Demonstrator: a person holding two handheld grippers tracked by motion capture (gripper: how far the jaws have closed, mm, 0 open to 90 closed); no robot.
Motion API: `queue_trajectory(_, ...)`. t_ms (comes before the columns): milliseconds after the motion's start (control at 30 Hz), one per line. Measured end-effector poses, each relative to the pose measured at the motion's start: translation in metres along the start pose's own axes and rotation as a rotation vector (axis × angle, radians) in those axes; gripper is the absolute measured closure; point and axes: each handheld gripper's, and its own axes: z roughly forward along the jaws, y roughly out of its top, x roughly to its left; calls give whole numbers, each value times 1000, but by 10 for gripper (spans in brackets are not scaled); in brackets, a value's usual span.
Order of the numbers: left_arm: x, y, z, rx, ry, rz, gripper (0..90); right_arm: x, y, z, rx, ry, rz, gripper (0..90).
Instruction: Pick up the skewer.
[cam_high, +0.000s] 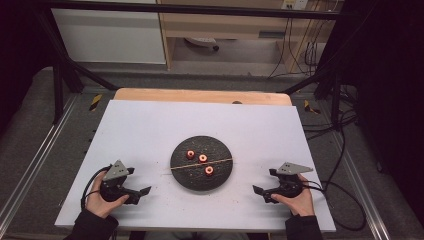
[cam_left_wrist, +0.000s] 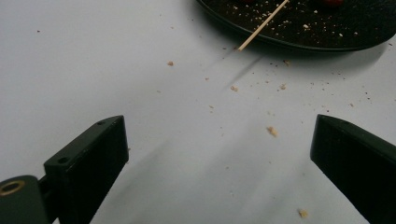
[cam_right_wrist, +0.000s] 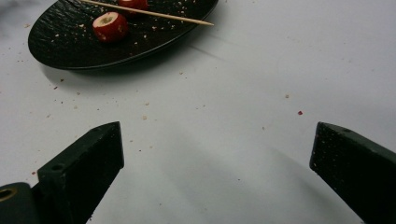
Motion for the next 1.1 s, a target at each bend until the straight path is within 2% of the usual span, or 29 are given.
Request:
queue_trajectory(567,-6,9,-1,-2,-17,10,39,1,1,-3,-16,5,15,35)
queue_trajectory(733,-7,13,1,-5,-23,10,38,1,1,-2,-12,6,6,33)
queue_trajectory(1100,-13,37,6,-7,-15,11,41,2,3,-3,-17,9,3,33)
